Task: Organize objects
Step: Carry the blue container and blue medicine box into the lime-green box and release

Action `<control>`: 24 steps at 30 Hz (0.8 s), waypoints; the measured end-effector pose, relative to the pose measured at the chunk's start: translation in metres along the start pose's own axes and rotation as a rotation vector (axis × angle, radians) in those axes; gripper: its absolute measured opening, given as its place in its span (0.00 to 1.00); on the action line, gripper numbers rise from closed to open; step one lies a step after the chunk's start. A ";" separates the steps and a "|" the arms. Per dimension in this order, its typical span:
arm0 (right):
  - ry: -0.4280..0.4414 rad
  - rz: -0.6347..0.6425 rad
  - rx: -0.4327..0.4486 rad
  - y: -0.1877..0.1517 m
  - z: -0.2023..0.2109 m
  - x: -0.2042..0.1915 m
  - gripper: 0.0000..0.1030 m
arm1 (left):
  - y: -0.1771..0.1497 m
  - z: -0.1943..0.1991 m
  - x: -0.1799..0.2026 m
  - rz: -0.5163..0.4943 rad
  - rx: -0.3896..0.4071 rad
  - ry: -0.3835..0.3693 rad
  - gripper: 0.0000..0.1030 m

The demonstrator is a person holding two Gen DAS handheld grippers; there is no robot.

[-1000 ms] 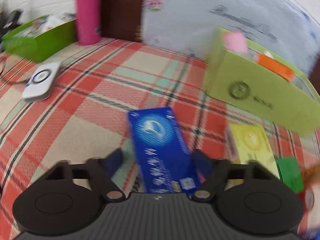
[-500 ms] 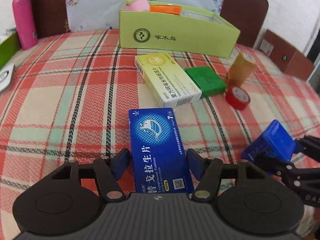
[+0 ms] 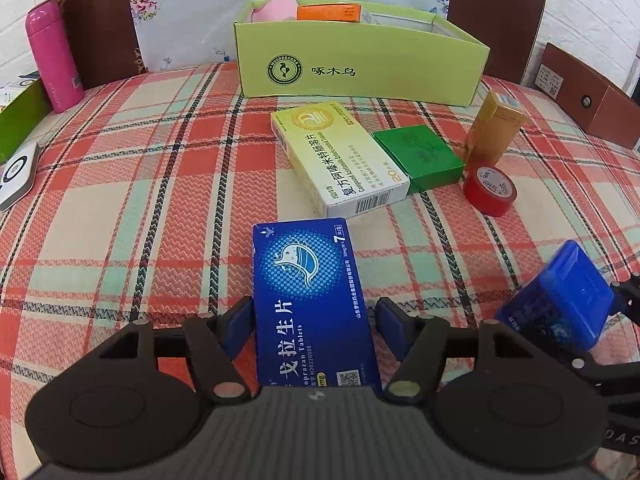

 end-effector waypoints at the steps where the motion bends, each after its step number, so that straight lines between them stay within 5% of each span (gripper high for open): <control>1: 0.002 -0.001 0.001 0.000 0.000 0.000 0.64 | 0.000 0.000 0.000 0.000 0.000 0.000 0.67; 11: 0.015 0.000 -0.004 0.000 -0.002 -0.004 0.54 | -0.001 0.003 -0.001 -0.001 0.018 -0.010 0.59; 24: 0.138 -0.039 0.103 0.045 0.023 -0.004 0.53 | 0.045 0.055 0.025 -0.014 0.179 -0.185 0.59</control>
Point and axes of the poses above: each gripper's, at about its wrist camera, not at the fingertips, and z roughly against the way its jaws point, x to its right, y to its top, the point moved 8 cm from there along -z, roughly the way its jaws point, and after that the axes turned 3 degrees about z, right-handed, at the moved point
